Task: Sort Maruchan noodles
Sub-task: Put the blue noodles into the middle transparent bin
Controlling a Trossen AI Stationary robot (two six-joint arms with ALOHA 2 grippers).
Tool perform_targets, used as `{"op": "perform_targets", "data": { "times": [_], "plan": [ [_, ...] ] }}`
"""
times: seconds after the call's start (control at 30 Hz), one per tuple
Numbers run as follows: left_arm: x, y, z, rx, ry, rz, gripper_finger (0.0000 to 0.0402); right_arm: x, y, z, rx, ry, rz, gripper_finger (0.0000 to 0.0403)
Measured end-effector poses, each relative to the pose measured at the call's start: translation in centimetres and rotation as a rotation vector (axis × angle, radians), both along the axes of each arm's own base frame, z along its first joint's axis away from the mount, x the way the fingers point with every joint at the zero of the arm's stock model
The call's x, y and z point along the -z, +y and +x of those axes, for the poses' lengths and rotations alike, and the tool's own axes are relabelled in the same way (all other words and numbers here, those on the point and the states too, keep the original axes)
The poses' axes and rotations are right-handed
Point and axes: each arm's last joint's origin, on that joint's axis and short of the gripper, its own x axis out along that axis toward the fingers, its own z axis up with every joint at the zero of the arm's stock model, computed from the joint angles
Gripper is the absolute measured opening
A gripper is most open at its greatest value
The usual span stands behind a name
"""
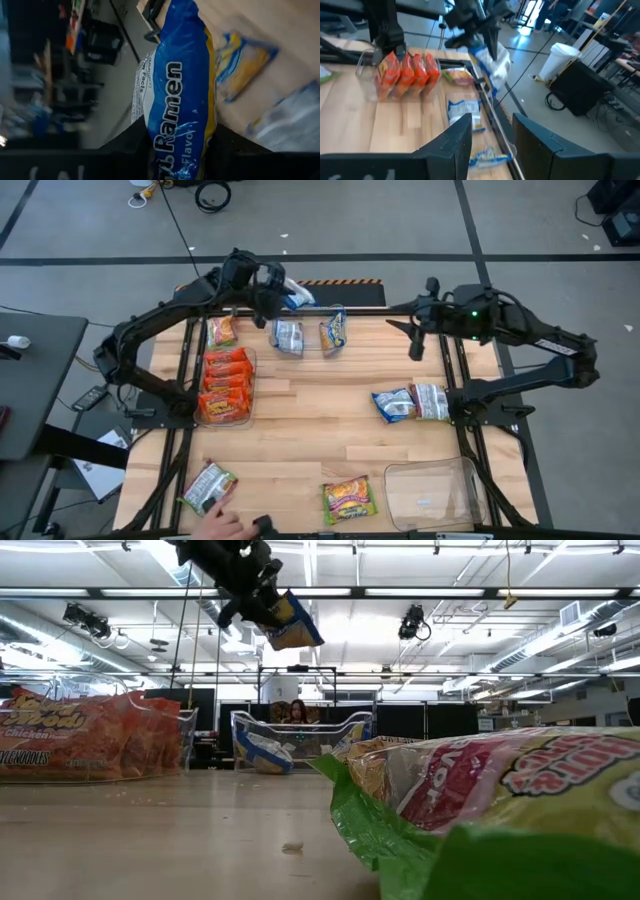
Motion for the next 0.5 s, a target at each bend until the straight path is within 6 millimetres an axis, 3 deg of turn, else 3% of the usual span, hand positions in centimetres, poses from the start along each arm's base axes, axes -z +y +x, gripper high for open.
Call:
{"op": "perform_targets", "data": {
  "times": [0.1,0.3,0.43,0.5],
  "plan": [
    [1.5,0.7,1.0,0.056,0.085,0.067,0.0130,0.2,-0.2,1.2,0.003,-0.002,-0.001,0.0147],
    [7.0,1.9,3.3,0.121,0.446,0.180,0.0130,1.1,-0.7,3.1,0.037,0.052,-0.024,0.0147],
    [7.8,1.1,5.4,0.194,0.432,0.243,0.0130,1.8,-1.0,4.1,0.040,0.088,-0.023,0.0147],
    [9.3,0.5,6.2,0.260,0.487,0.236,0.0130,2.1,-1.2,4.5,0.044,0.103,-0.020,0.0147]
  ]
}}
